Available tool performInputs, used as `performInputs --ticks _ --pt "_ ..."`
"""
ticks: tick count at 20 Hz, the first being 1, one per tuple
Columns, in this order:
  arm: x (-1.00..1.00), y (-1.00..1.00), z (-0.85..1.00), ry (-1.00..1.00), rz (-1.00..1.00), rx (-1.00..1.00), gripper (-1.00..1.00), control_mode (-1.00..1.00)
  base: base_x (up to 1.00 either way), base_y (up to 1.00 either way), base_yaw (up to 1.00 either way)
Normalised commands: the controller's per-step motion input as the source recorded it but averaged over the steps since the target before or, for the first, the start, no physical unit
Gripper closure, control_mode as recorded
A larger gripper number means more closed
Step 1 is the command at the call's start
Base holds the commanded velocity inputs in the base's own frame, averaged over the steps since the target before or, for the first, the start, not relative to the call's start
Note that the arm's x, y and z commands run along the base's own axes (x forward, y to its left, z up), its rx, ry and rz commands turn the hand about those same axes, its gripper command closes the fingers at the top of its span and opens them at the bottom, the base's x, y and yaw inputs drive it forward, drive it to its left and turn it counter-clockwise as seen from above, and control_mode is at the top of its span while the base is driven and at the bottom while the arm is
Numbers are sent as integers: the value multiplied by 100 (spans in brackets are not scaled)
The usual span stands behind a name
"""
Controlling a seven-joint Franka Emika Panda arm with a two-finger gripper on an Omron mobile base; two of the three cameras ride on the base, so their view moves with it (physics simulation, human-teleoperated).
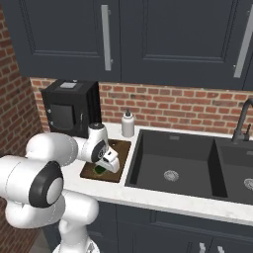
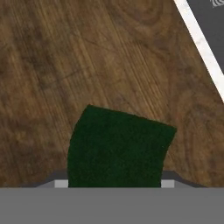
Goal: Pick up the sponge from the counter and clean the cutting board by briefly scrubbing or pressing down on the cutting board. Once finished, release the sponge.
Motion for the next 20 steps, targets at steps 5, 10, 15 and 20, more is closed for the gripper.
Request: performInputs --ticks 5,10,15,20 --pt "0 -25 -39 0 0 0 100 -100 0 0 0" --pt "1 -11 -39 0 0 0 100 -100 0 0 0" --pt "0 -42 0 0 0 0 100 -100 0 0 0" --pt "0 -54 0 0 0 0 100 -100 0 0 0"
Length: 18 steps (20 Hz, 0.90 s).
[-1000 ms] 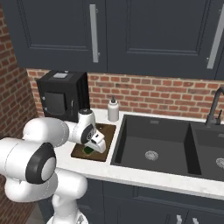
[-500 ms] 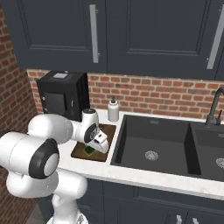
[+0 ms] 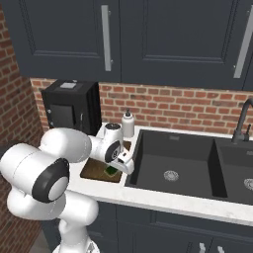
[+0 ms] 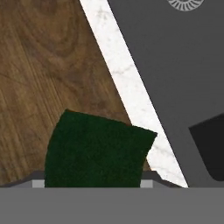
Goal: Pick up the sponge from the counter and clean the cutting board by briefly scrubbing or pressing down on the cutting board. Once finished, release the sponge.
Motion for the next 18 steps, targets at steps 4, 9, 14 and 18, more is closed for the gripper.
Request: performInputs --ticks 4,9,14,18 --pt "0 -22 -6 0 0 0 100 -100 0 0 0" --pt "0 -2 -38 0 0 0 100 -100 0 0 0" --pt "0 0 -28 -2 0 0 100 -100 0 0 0" --pt "5 11 6 -3 0 0 100 -100 0 0 0"
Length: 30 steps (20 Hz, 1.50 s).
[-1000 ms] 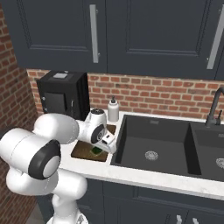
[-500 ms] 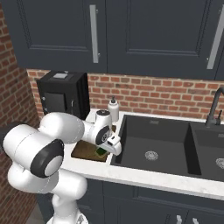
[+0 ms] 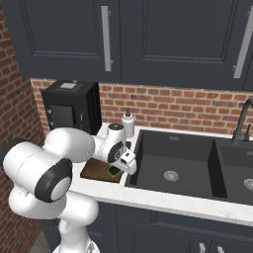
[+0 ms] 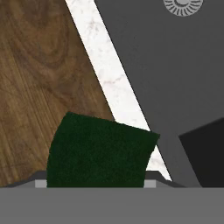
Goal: Pick up the sponge from the counter and clean the cutting board by briefly scrubbing or pressing down on the cutting board. Once finished, release the sponge.
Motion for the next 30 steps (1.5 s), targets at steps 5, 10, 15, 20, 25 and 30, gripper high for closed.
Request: performInputs --ticks 5,10,15,20,25,30 --pt "22 9 19 -3 0 0 100 -100 0 0 0" --pt "26 3 6 -1 2 0 100 -100 0 0 0" --pt "17 10 -10 0 5 0 100 -100 0 0 0" --pt "1 16 -31 -1 5 0 100 -100 0 0 0" --pt "23 4 18 -11 4 0 100 -100 0 0 0" --pt "42 0 21 -7 4 1 100 -100 0 0 0"
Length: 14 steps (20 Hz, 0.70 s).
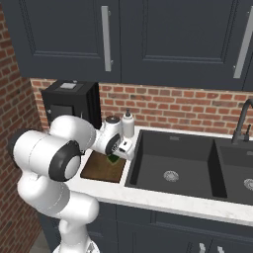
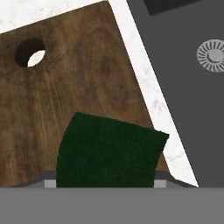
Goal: Pick up the sponge from the counter and clean the cutting board by briefly scrubbing or pressing down on the cutting board. Once finished, release the sponge.
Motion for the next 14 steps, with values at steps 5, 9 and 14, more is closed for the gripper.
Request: performInputs --ticks 5,9,14 --pt "27 0 1 -3 3 0 100 -100 0 0 0" --pt "0 0 -37 -1 2 0 100 -100 0 0 0" --pt "0 0 -67 0 1 0 100 -100 0 0 0"
